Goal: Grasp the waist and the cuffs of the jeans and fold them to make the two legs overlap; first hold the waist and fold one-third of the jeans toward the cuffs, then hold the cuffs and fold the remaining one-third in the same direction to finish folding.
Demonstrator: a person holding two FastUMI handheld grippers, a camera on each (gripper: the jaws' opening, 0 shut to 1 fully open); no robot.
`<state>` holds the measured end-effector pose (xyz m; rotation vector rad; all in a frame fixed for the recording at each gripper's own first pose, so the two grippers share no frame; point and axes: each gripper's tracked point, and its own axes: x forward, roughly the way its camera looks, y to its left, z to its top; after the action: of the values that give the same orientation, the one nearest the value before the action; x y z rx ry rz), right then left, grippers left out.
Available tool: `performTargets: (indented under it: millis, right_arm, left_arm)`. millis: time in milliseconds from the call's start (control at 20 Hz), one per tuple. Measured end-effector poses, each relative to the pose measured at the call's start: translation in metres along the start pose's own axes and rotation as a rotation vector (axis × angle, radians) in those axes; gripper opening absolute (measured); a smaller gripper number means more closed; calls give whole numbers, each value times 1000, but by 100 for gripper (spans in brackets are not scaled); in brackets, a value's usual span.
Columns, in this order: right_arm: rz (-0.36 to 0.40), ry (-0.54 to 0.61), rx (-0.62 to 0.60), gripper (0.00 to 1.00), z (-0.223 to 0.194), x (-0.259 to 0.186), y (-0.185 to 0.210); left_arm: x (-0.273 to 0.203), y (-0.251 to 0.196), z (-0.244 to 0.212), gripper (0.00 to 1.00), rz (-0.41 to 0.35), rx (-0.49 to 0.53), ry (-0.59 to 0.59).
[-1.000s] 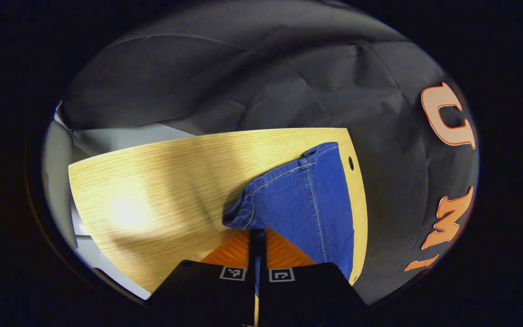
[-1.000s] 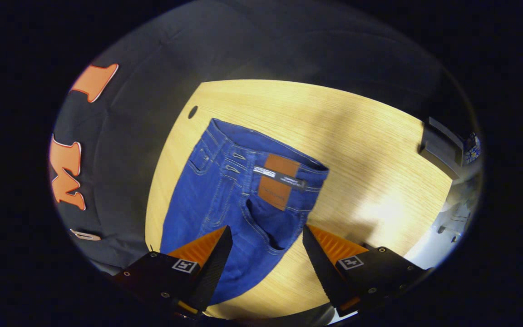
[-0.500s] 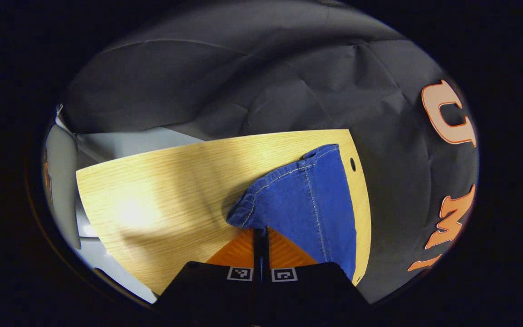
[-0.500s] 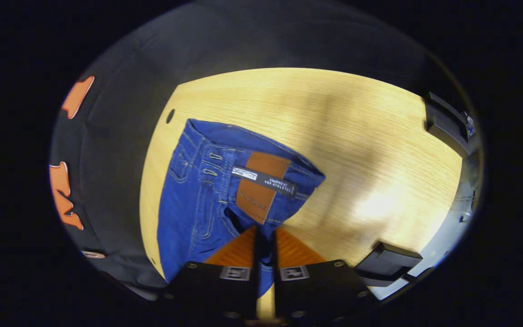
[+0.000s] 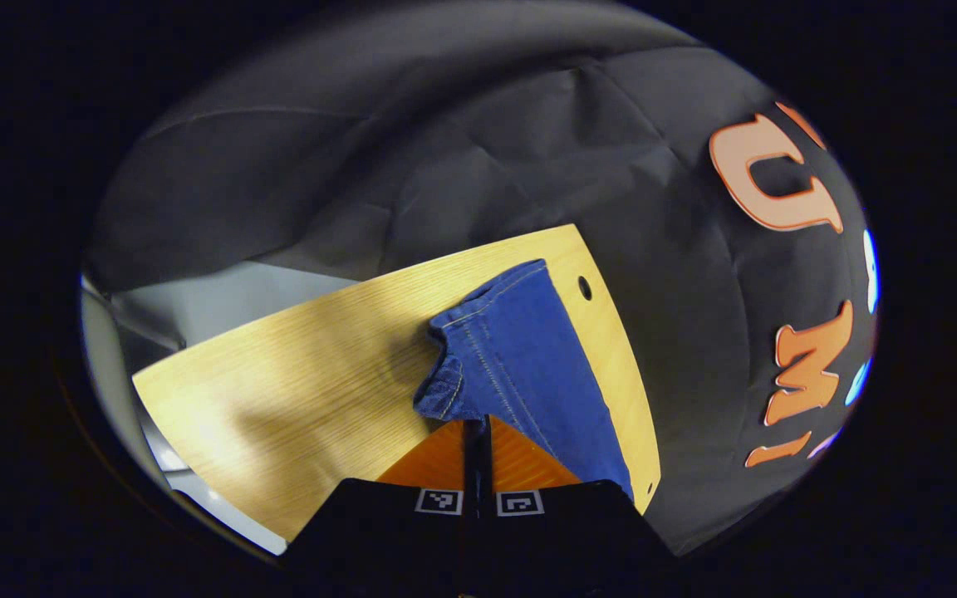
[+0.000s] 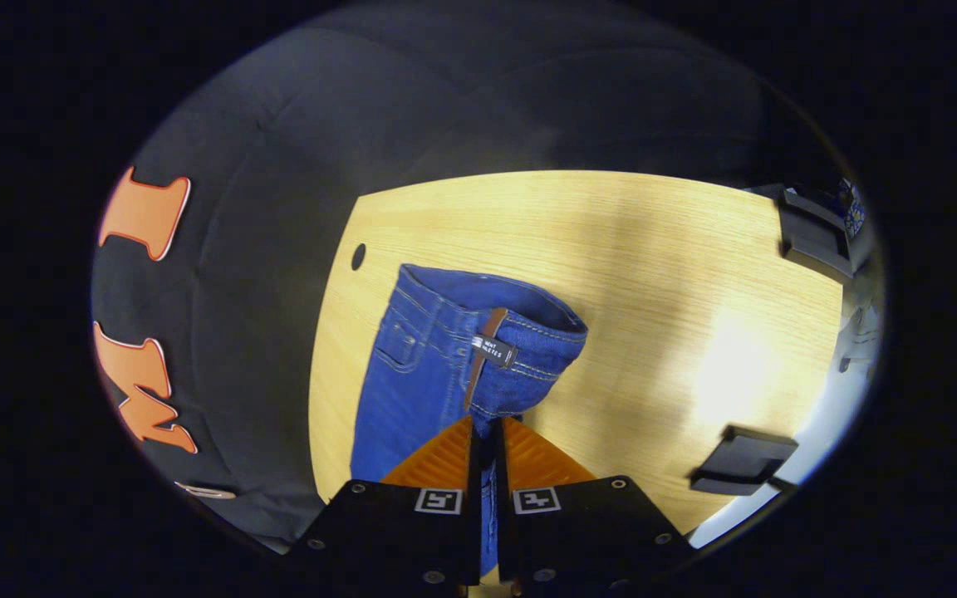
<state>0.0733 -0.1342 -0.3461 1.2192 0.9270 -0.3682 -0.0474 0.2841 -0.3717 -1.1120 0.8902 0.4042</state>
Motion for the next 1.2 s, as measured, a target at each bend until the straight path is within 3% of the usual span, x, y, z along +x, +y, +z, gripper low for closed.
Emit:
performTargets:
  millis: [150,350,400,700,850,1200]
  right_arm:
    - [-6,-23,-74,8,3,0,27]
    - [-11,-71,-44,6,2,21,49]
    - [-22,-75,-42,7,8,1,51]
    - [-39,-77,-40,6,22,20,78]
    - [-31,-54,-75,6,36,38,97]
    - [-52,22,-147,7,51,103,138]
  left_arm:
    - [-1,-24,12,1,-44,73,35]
    - [9,-60,31,1,-100,183,92]
    - [15,-66,36,1,-109,210,106]
    - [49,-104,59,0,-105,296,136]
    - [62,-117,74,0,-73,290,116]
    - [117,-113,83,0,111,349,150]
